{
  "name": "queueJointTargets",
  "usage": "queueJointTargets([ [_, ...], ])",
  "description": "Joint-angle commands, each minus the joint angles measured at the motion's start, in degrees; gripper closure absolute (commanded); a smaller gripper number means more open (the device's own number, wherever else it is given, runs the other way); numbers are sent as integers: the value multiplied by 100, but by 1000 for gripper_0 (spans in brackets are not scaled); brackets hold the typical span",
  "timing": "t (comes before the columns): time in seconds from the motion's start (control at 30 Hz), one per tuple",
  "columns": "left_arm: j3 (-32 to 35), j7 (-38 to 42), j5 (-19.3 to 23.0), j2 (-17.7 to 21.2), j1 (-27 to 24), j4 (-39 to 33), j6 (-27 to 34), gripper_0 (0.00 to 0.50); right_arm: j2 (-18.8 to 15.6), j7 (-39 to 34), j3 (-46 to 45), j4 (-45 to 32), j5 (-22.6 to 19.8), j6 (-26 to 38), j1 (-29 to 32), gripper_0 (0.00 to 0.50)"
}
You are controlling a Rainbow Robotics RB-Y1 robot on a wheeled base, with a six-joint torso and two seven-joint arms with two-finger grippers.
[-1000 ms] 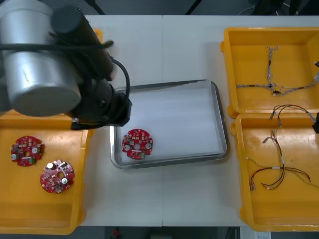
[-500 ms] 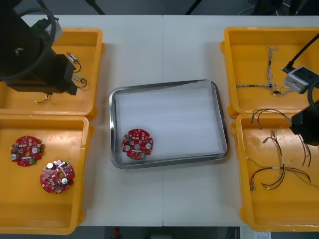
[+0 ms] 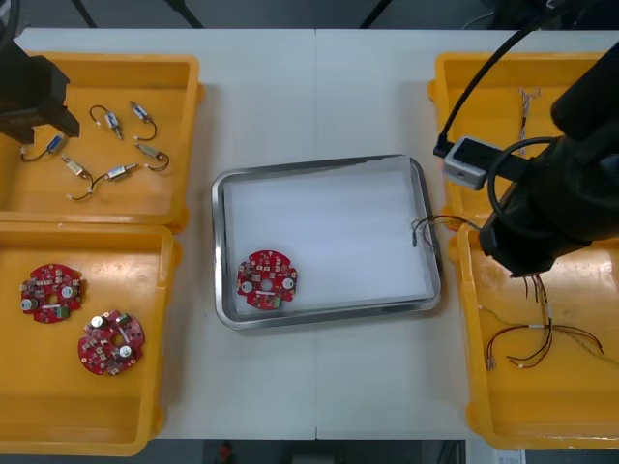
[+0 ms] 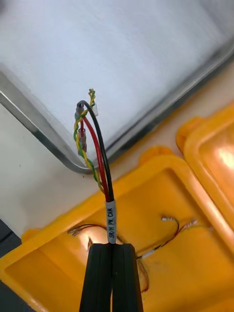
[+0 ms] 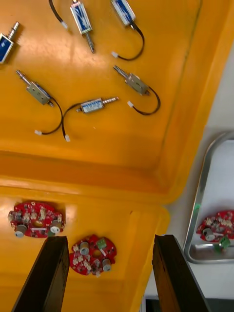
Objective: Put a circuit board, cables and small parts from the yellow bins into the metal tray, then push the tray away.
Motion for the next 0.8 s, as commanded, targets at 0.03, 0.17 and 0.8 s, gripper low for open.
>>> queueJointTargets([
  [0.03,172,-1287,-302,262,-258,538,-509,0,-5,851,710,193,-71,-375,-655,500],
  [0.17,172,-1929,-636,262,-250,951,-913,0,144,1545,1132,589,-291,-691,-989,500],
  [0.8,172,-4636,-970,-11,-267,2480,-2126,0,979,3444,2626,2127,-9,-1799,-1973,500],
])
